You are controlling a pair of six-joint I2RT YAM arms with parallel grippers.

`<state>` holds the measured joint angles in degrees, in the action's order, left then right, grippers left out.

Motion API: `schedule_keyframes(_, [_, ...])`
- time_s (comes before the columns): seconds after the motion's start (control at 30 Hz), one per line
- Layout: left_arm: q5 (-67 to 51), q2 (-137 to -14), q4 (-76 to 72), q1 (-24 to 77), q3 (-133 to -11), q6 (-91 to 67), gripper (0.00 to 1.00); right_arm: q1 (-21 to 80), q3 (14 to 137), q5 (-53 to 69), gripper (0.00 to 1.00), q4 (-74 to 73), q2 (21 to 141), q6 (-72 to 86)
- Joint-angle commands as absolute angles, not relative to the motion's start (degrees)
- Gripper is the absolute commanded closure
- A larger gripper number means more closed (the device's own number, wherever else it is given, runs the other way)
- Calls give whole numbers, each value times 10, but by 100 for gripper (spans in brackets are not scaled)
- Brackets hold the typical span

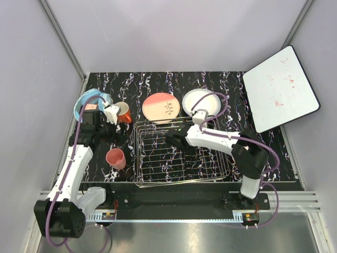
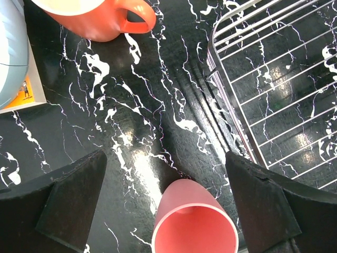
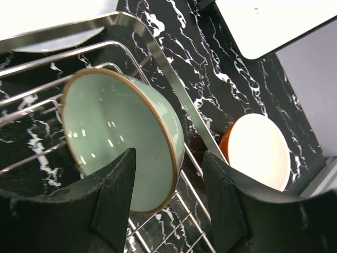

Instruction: Load the mixed dishes into the dish rack

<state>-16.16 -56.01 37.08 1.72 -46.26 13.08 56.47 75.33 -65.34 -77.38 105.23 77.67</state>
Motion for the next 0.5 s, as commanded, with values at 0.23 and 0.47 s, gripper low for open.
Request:
schedule_keyframes(0.23, [-156, -541, 344, 25, -480, 137, 1, 495, 719, -554, 21, -929, 724, 890])
schedule_keyframes(0.47, [-162, -541, 347, 31, -492, 127, 1, 469, 607, -448, 25, -910, 537, 952])
